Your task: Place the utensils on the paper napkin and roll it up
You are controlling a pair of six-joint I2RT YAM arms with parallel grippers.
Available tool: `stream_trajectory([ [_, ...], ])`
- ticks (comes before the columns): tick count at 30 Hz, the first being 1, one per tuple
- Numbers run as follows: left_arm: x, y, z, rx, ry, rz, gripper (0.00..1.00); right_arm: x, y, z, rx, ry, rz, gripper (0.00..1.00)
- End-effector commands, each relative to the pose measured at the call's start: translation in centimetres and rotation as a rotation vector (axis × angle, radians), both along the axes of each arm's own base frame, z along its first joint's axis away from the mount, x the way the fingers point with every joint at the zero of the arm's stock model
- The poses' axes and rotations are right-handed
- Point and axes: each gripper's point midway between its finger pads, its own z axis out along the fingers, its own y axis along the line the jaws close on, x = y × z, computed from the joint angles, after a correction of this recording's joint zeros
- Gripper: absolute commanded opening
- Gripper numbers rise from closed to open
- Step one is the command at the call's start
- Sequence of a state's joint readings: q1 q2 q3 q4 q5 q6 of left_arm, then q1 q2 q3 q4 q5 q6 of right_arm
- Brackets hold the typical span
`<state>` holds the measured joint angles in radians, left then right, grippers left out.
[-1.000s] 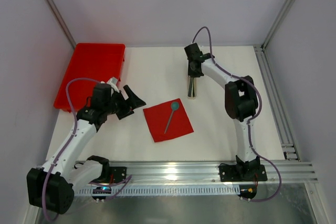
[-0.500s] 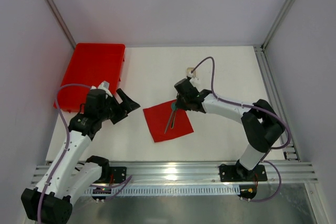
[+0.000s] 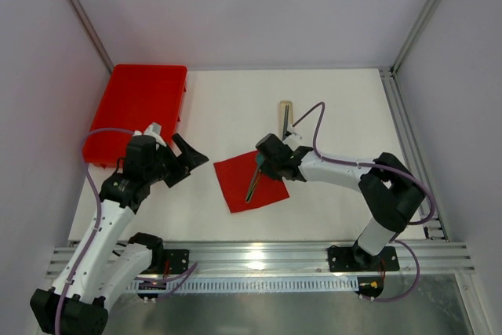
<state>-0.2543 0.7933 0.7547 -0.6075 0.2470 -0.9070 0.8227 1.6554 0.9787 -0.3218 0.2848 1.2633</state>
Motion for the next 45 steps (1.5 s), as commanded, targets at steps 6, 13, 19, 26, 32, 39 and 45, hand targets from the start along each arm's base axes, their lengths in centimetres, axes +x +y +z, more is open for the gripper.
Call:
stream_trajectory([
  [6, -0.4, -0.4, 0.5, -0.008, -0.014, -0.035, 0.88, 1.8, 1.0, 0.2, -0.035, -0.032, -0.043, 0.04],
  [13, -0.4, -0.6, 0.2, -0.012, -0.005, -0.046, 0.88, 2.2, 0.7, -0.1, -0.081, -0.044, -0.032, 0.04],
  [19, -0.4, -0.7, 0.2, -0.014, -0.005, -0.052, 0.88, 2.4, 0.8, -0.4, -0.112, -0.041, -0.005, 0.04],
  [26, -0.4, -0.7, 0.1, -0.011, -0.001, -0.053, 0.88, 2.4, 1.1, -1.1, -0.124, -0.03, 0.001, 0.04],
  [32, -0.4, -0.7, 0.0, -0.01, 0.0, -0.054, 0.88, 2.4, 1.6, -1.4, -0.095, -0.019, -0.01, 0.04],
  [39, -0.6, -0.6, 0.0, -0.005, -0.001, -0.057, 0.88, 2.3, 1.8, -1.5, -0.09, -0.013, -0.007, 0.15],
  [45, -0.6, -0.7, 0.0, -0.008, 0.002, -0.059, 0.88, 2.0, 1.8, -1.1, -0.103, -0.024, 0.007, 0.25],
])
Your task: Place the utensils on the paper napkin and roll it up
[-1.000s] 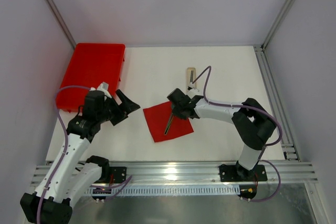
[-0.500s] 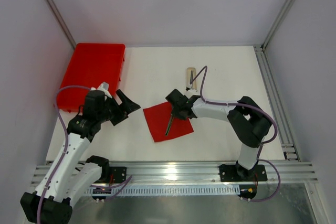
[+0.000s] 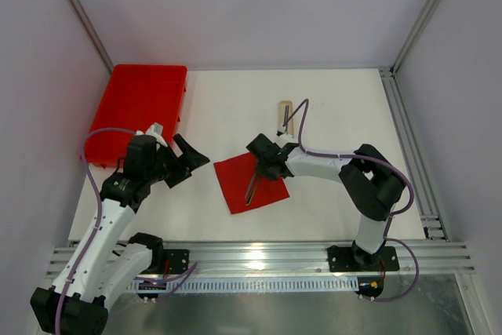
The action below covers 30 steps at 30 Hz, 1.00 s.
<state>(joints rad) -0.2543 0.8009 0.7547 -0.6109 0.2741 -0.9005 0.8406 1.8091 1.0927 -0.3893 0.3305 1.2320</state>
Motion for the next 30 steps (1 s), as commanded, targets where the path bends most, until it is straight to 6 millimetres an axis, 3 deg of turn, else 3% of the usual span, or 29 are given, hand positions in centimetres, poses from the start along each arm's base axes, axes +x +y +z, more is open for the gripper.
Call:
stream_trajectory([
  [1, -0.3, -0.3, 0.0, 0.001, -0.007, -0.032, 0.88, 1.2, 1.2, 1.8, 0.02, -0.065, -0.008, 0.26],
  [9, -0.4, -0.3, 0.0, 0.006, -0.008, -0.037, 0.88, 1.0, 1.4, 5.3, 0.003, -0.132, 0.02, 0.27],
  [16, -0.3, -0.4, -0.1, 0.013, -0.013, -0.054, 0.89, 2.7, -1.1, 8.7, -0.145, -0.243, 0.04, 0.27],
  [21, -0.1, -1.3, 0.5, -0.012, -0.045, -0.112, 0.89, 7.1, -2.9, 11.5, -0.291, -0.326, 0.071, 0.27],
  [26, 0.1, -1.6, 0.9, -0.004, -0.067, -0.148, 0.89, 12.6, -5.2, 11.4, -0.326, -0.288, 0.089, 0.25],
  [27, 0.2, -1.6, 1.1, -0.001, -0.075, -0.153, 0.89, 14.0, -6.9, 11.2, -0.339, -0.275, 0.072, 0.25],
  [29, 0.4, -1.6, 0.9, 0.01, -0.075, -0.16, 0.88, 16.1, -7.1, 11.4, -0.327, -0.283, 0.088, 0.26],
  [30, 0.6, -1.6, 0.9, 0.013, -0.075, -0.16, 0.88, 17.2, -8.4, 11.3, -0.346, -0.276, 0.081, 0.26],
])
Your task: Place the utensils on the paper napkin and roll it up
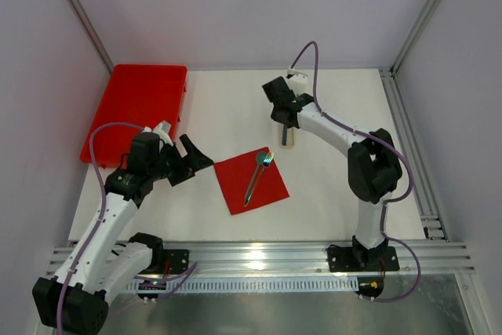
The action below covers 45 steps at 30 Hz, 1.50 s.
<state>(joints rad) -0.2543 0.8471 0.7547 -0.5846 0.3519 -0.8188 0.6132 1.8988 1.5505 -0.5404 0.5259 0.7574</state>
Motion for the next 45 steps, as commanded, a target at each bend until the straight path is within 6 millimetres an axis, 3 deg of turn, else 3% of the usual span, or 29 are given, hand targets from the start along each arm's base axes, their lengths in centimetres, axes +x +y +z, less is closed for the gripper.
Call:
stream_trajectory([
  [1, 0.7, -0.6, 1.3, 0.0, -0.062, -0.054, 0.88, 3.2, -2.3, 0.5, -0.077, 0.01, 0.043, 0.25],
  [2, 0.8, -0.6, 1.2, 0.002, -0.062, -0.055, 0.88, 4.5, -2.2, 1.6, -0.066, -0.012, 0.049, 0.26],
  [3, 0.9, -0.6, 0.9, 0.005, -0.054, -0.057, 0.88, 5.1, -2.4, 0.7, -0.083, 0.006, 0.051, 0.26],
  [5, 1.1, -0.7, 0.7, 0.004, -0.05, -0.057, 0.88, 6.5, -2.8, 1.2, -0.102, -0.006, 0.064, 0.32],
  [8, 1.5, -0.7, 0.2, 0.009, -0.045, -0.05, 0.87, 7.3, -3.3, -0.3, -0.13, 0.016, 0.063, 0.42],
  [14, 2.2, -0.9, 0.0, 0.013, -0.034, -0.049, 0.87, 8.5, -3.1, -3.0, -0.112, 0.051, 0.075, 0.41],
  [21, 2.7, -1.1, -0.3, 0.008, -0.03, -0.049, 0.87, 8.4, -3.1, -4.9, -0.128, 0.094, 0.078, 0.32],
  [45, 2.3, -1.3, -0.3, 0.003, -0.04, -0.077, 0.87, 7.0, -3.0, -9.4, -0.15, 0.201, 0.126, 0.33],
])
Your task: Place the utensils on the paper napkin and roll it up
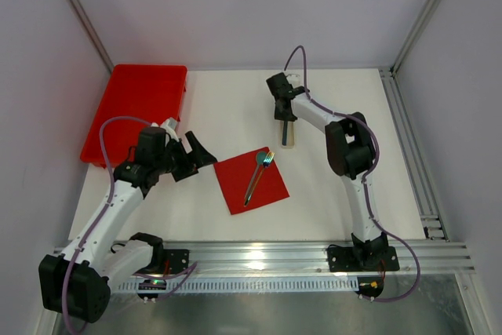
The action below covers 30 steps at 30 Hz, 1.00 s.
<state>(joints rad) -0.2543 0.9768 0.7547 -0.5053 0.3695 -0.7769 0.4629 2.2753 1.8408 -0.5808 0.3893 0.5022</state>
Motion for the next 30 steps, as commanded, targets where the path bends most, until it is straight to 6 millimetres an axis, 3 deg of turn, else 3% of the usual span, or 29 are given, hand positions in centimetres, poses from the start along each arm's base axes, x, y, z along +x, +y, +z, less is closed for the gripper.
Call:
stream_trajectory([
  [1, 0.5, -0.6, 1.7, -0.025, -0.069, -0.038, 0.87, 0.2, 0.0, -0.4, -0.009, 0.01, 0.012, 0.33],
  [11, 0.4, -0.7, 1.7, -0.028, -0.072, -0.041, 0.88, -0.1, 0.1, -1.3, -0.011, 0.036, 0.02, 0.31],
  [18, 0.3, -0.6, 1.6, -0.025, -0.068, -0.04, 0.88, 0.1, -0.1, -1.1, -0.003, 0.033, 0.018, 0.17],
  [23, 0.2, -0.6, 1.7, -0.03, -0.07, -0.039, 0.88, 0.9, -0.5, 0.4, 0.0, 0.004, 0.005, 0.04],
  [30, 0.1, -0.4, 1.6, -0.025, -0.065, -0.028, 0.87, 1.6, -0.8, 4.5, 0.016, -0.086, -0.03, 0.04],
])
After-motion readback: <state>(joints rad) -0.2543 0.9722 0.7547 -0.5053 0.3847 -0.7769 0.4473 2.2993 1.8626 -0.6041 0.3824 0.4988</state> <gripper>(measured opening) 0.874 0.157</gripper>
